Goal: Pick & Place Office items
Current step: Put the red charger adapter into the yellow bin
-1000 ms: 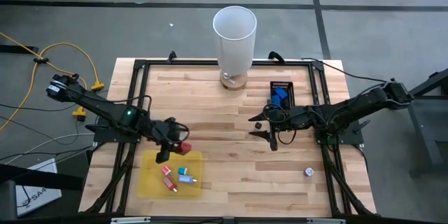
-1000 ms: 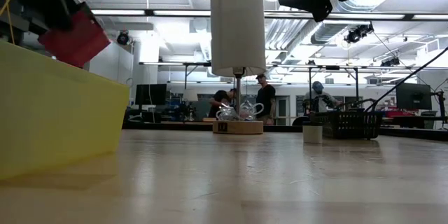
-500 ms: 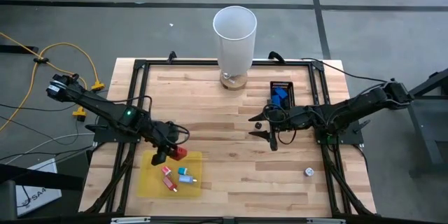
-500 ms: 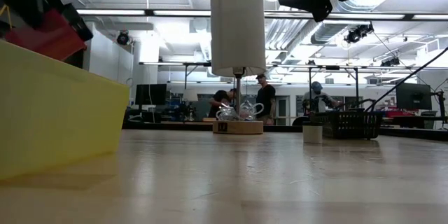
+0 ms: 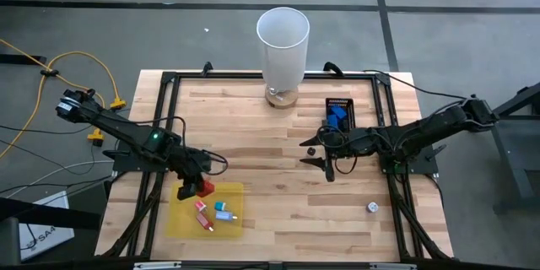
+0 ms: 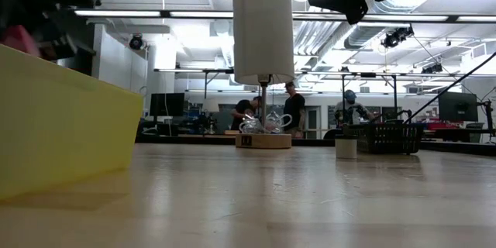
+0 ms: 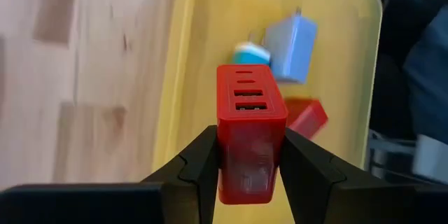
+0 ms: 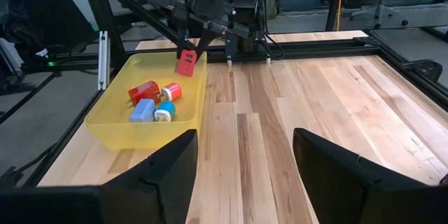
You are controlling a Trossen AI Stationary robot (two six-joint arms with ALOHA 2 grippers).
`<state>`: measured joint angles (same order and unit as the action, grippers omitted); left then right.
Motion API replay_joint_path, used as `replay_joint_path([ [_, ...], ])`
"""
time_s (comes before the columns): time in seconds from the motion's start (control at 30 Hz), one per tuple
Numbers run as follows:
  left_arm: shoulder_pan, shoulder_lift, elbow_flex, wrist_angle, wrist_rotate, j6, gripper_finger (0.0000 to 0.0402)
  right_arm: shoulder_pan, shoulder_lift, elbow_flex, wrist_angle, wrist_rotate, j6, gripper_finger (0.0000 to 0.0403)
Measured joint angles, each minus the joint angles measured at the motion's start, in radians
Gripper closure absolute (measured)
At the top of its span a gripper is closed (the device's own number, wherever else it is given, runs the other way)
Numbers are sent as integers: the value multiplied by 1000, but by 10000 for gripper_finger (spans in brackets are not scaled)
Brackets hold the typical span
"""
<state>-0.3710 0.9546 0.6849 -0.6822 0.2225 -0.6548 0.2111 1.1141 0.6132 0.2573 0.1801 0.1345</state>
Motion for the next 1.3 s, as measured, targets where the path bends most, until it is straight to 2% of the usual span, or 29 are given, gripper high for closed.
replay_joint_path([
  [0.2,0,0,0,-57,20,-20,284,0,0,0,0,0,0,181],
  [0.53,-7,36,0,-94,-41,-54,284,0,0,0,0,0,0,181],
  [0.73,-82,105,0,-97,-61,-110,284,0,0,0,0,0,0,181],
  [1.07,-201,189,1,-95,-206,-207,284,0,0,0,0,0,0,181],
  [1.3,-217,213,1,-104,-210,-235,284,0,0,0,0,0,0,181],
])
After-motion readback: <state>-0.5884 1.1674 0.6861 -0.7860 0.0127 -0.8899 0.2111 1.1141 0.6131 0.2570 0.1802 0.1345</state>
